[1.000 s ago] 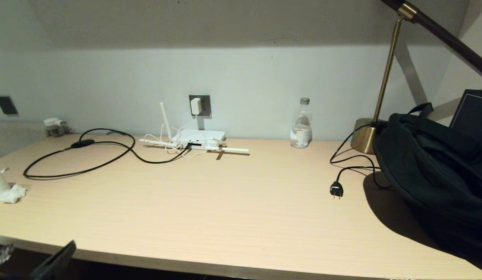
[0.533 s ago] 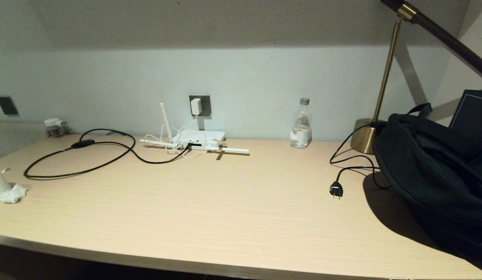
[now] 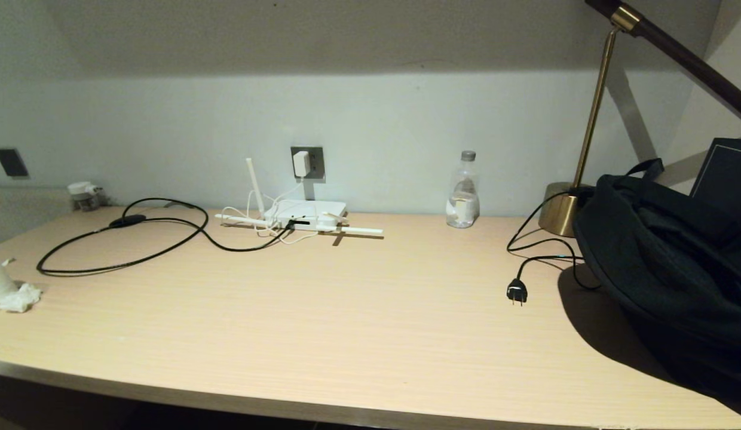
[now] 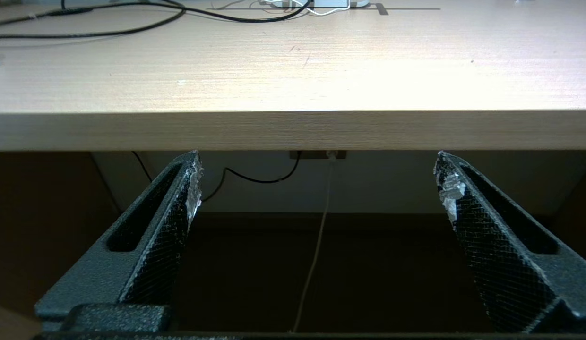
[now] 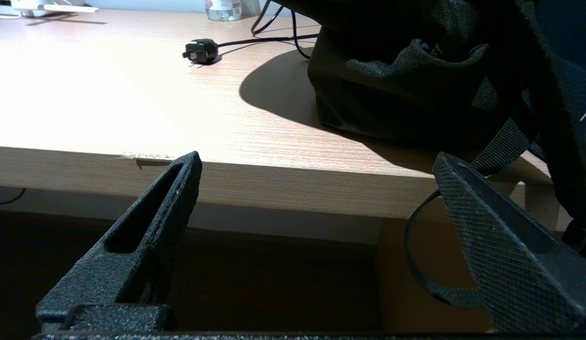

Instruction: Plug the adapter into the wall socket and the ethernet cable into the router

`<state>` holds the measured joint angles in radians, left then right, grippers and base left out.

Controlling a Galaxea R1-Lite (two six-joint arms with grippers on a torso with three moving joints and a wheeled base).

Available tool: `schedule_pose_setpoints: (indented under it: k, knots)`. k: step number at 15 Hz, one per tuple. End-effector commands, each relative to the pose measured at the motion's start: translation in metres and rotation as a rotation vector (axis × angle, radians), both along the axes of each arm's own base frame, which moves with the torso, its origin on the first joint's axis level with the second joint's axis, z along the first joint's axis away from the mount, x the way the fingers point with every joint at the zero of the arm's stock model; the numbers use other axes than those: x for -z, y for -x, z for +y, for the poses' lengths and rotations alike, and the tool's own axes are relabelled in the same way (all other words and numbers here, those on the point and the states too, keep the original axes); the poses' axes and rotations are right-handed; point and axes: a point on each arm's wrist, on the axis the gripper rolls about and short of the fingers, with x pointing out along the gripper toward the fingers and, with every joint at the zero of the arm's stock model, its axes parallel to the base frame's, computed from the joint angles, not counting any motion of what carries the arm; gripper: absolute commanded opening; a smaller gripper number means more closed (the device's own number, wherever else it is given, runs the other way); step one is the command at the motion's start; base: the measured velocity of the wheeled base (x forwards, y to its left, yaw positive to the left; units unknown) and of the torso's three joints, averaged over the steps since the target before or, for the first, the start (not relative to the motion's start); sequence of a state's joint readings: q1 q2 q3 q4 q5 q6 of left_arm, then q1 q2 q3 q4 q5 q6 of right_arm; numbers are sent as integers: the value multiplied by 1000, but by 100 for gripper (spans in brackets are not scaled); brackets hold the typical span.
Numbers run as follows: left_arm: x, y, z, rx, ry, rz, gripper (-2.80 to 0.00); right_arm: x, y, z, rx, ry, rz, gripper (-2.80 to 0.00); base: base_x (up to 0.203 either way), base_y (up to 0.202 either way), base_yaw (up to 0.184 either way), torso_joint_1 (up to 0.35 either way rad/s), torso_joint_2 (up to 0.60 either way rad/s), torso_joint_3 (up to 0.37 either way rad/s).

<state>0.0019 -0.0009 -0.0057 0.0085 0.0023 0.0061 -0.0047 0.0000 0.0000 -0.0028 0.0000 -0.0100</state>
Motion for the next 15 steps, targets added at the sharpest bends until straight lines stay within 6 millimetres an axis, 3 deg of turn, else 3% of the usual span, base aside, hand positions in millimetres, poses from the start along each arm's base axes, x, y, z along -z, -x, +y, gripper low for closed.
schedule_pose_setpoints:
  k: [1,15]
  knots:
    - [0,0,0,-2,5,0,0,0,0,0,-2,4,0,0,0,0,0,0,0,0]
    - [0,0,0,-2,8,-13,0,0,0,0,-5,37,1,0,0,0,0,0,0,0]
